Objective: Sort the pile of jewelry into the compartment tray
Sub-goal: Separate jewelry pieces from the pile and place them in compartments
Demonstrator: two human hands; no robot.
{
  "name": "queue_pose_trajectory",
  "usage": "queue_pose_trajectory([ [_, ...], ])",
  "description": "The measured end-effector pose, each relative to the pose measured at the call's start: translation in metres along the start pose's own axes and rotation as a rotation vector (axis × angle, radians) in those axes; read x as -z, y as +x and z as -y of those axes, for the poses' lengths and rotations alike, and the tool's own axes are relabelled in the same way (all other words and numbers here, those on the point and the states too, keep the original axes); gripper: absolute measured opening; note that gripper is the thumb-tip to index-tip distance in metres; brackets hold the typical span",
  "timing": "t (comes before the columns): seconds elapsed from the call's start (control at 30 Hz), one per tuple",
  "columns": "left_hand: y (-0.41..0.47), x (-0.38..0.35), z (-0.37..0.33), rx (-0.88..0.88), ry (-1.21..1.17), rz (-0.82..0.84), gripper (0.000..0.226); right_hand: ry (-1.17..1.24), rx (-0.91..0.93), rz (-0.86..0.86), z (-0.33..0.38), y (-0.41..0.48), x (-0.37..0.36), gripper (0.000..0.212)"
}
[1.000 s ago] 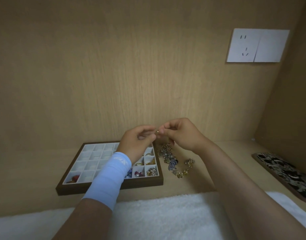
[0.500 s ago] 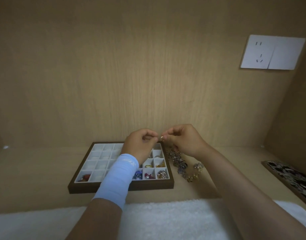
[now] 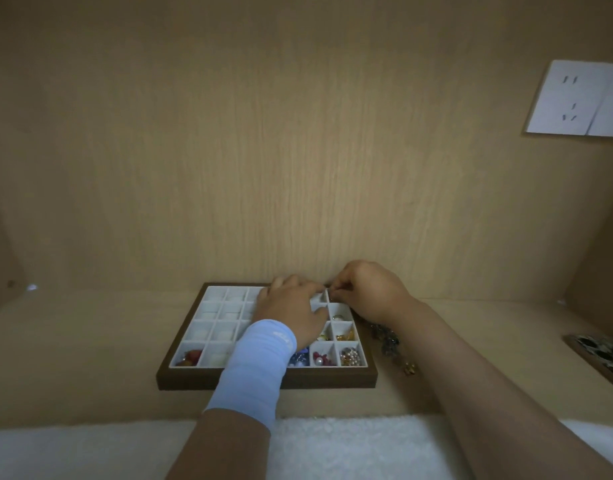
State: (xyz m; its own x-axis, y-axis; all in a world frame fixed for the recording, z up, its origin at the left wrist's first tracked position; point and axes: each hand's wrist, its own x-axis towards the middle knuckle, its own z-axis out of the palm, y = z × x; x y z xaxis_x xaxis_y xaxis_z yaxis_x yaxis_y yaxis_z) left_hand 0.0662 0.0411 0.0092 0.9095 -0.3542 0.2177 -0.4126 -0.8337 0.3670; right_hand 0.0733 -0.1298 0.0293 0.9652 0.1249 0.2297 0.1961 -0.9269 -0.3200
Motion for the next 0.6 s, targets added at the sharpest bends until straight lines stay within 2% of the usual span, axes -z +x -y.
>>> queue_pose_trajectory([
  [0.13, 0.002, -0.001, -0.003, 0.005, 0.028, -0.021, 0.041, 0.171, -0.052, -0.059, -0.013, -0.003, 0.019, 0.017],
  [0.23, 0.003, -0.003, -0.008, -0.023, -0.008, -0.043, 0.038, 0.207, -0.100, -0.115, -0.034, -0.008, 0.046, 0.017],
  [0.43, 0.005, -0.009, -0.025, -0.160, -0.052, -0.046, 0.035, 0.183, -0.181, -0.004, -0.066, -0.020, 0.054, 0.018],
  [0.53, 0.006, -0.015, -0.032, -0.216, -0.052, -0.032, 0.034, 0.119, -0.159, 0.083, -0.066, -0.020, 0.042, 0.024],
  [0.6, 0.006, -0.019, -0.036, -0.229, -0.039, 0.007, 0.036, 0.100, -0.127, 0.079, -0.064, -0.019, 0.033, 0.027],
])
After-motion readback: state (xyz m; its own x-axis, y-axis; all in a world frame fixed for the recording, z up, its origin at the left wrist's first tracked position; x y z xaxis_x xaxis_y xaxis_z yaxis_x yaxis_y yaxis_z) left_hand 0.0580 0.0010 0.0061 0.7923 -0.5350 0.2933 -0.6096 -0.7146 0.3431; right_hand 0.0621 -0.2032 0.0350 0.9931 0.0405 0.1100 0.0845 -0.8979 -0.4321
